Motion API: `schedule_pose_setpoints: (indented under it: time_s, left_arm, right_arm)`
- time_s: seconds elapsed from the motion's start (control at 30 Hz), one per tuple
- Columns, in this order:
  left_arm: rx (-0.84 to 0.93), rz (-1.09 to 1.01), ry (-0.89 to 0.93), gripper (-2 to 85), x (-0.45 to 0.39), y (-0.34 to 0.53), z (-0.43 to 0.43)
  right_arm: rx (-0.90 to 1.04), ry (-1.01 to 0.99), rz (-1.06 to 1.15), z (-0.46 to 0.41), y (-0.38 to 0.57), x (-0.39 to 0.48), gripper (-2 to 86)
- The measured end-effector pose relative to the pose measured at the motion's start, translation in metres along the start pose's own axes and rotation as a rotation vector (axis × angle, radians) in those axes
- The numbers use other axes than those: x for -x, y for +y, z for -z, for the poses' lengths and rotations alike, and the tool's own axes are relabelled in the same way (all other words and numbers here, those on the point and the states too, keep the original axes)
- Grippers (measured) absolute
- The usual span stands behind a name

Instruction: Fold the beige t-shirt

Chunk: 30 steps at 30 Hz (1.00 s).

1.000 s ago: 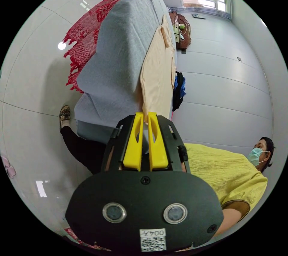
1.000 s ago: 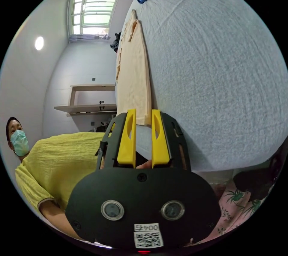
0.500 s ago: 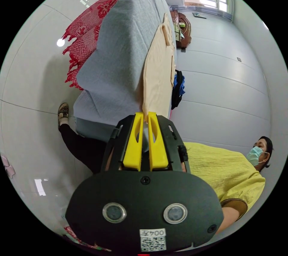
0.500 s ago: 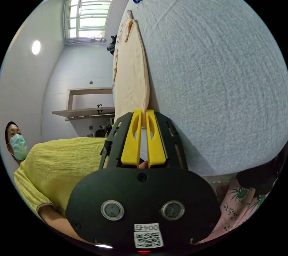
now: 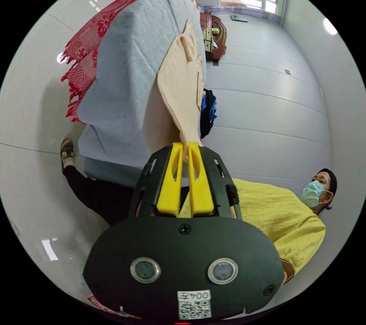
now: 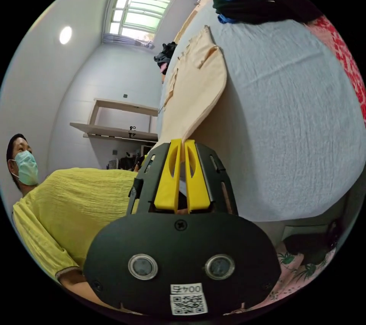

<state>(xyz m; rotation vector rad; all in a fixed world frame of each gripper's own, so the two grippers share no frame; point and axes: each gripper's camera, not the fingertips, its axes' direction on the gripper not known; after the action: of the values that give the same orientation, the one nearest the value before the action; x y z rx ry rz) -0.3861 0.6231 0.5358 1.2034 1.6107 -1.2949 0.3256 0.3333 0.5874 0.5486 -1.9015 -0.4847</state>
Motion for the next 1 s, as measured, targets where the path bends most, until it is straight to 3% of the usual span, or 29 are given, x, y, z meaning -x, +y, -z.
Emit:
schedule_pose_setpoints:
  time_s: [0.5,1.0]
  left_arm:
    - [-0.162,-0.134,0.084,2.7,-0.090,0.017,0.015]
    - [-0.168,-0.005,0.043,2.6,-0.083,0.086,0.016]
  right_arm:
    - [-0.031,-0.012,0.137,0.035,-0.022,0.070,-0.1]
    - [0.005,-0.087,-0.073,0.055,0.035,0.018,-0.3]
